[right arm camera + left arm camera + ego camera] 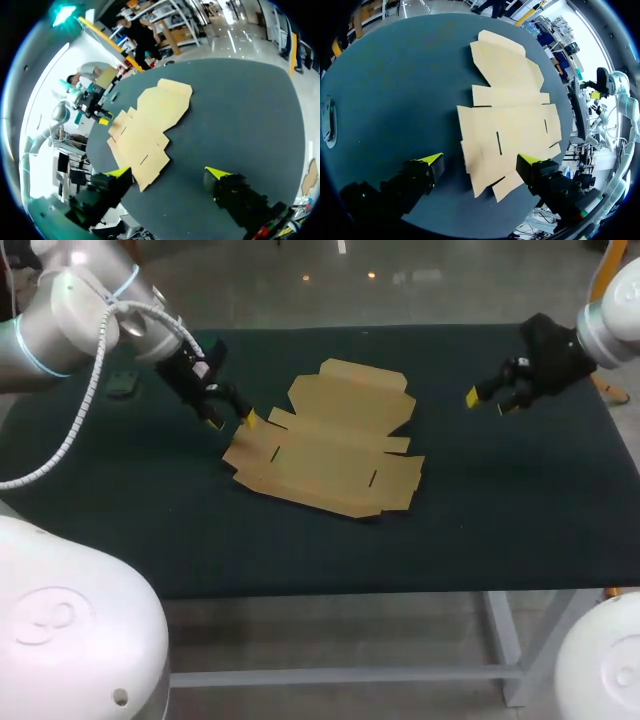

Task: Assemble the packaging by folding the flat box into shape, placing the metal phone stand inside, and closing the box properly

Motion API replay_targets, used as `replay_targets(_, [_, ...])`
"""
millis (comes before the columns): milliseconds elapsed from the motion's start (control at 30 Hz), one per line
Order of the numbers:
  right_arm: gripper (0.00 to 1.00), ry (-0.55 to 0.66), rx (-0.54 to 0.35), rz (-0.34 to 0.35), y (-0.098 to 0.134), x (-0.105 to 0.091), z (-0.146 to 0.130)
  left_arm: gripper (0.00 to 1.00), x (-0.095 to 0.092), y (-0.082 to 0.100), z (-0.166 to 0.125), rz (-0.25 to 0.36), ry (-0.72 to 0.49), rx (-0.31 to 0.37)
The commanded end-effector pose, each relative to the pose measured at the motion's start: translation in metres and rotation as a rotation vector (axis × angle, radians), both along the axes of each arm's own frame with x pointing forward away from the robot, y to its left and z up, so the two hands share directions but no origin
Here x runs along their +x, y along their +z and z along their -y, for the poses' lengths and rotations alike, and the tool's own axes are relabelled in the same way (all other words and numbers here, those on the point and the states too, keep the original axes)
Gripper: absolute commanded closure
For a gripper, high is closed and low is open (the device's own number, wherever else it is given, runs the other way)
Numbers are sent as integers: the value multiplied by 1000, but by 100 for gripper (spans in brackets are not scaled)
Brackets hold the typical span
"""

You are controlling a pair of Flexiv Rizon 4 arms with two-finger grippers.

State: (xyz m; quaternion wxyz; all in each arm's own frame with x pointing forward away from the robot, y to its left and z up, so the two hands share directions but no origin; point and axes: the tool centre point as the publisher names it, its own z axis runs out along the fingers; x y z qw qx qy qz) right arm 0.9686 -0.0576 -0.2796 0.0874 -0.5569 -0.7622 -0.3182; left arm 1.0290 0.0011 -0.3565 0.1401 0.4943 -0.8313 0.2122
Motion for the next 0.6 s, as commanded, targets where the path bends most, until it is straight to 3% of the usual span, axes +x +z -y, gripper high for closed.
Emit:
replay_targets(33, [0,16,1,-4,1,1,-2,0,10,-13,2,-49,-30,7])
replay_targets(133, [0,26,2,-17,-4,3,-5,1,9,-18,3,-58,-43,1])
replay_targets(267, [0,39,7,-22,-6,2,-9,12,8,-26,7,-77,-53,12])
replay_targets(333, [0,43,6,-19,-6,1,-10,30,9,-30,8,-90,-57,5])
replay_targets(367, [0,44,6,-19,-6,1,-10,53,9,-31,8,-93,-61,0])
replay_targets(400, [0,45,6,-19,-6,1,-10,65,9,-32,8,-95,-60,-1])
replay_targets(467, [0,47,4,-20,-7,1,-11,100,8,-35,9,-103,-66,-5])
replay_targets(600, [0,46,4,-24,-8,0,-11,100,6,-37,10,-115,-53,-9])
